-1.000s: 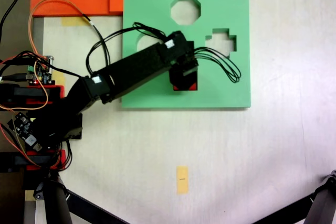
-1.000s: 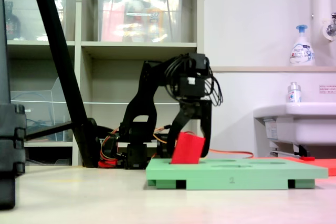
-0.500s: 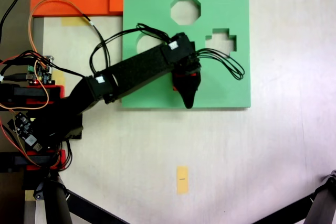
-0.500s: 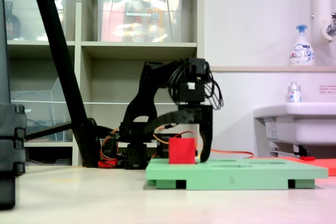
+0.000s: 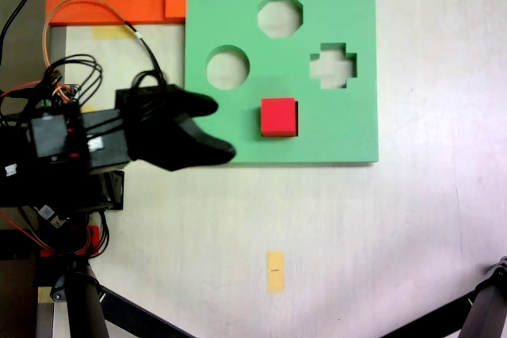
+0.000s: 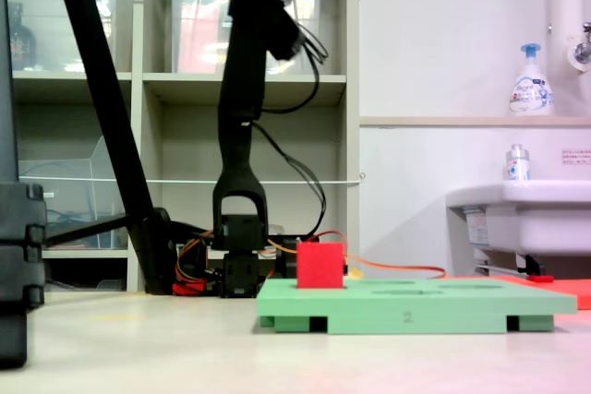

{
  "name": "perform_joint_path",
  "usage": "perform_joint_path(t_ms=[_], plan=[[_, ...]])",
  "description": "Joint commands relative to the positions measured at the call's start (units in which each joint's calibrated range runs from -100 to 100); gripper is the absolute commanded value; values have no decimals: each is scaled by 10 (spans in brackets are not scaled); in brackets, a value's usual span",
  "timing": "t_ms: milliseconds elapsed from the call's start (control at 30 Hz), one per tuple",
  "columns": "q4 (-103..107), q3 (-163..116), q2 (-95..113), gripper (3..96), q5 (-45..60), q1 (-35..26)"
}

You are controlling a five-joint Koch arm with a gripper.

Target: Put the square block into the corresponding hole

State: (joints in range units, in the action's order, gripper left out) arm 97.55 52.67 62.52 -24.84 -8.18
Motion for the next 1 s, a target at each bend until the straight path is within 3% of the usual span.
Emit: perform_joint_path(t_ms=[33, 133, 333, 400, 600, 900, 1000], plan=[[-70, 9, 23, 661, 30, 18], [-149, -100, 30, 640, 53, 34], [-701, -727, 304, 605, 114, 55], [-798, -882, 359, 604, 140, 54], [-1075, -1374, 375, 599, 226, 54], [-1072, -1527, 375, 564, 235, 47], [-1015, -1527, 375, 495, 235, 46]])
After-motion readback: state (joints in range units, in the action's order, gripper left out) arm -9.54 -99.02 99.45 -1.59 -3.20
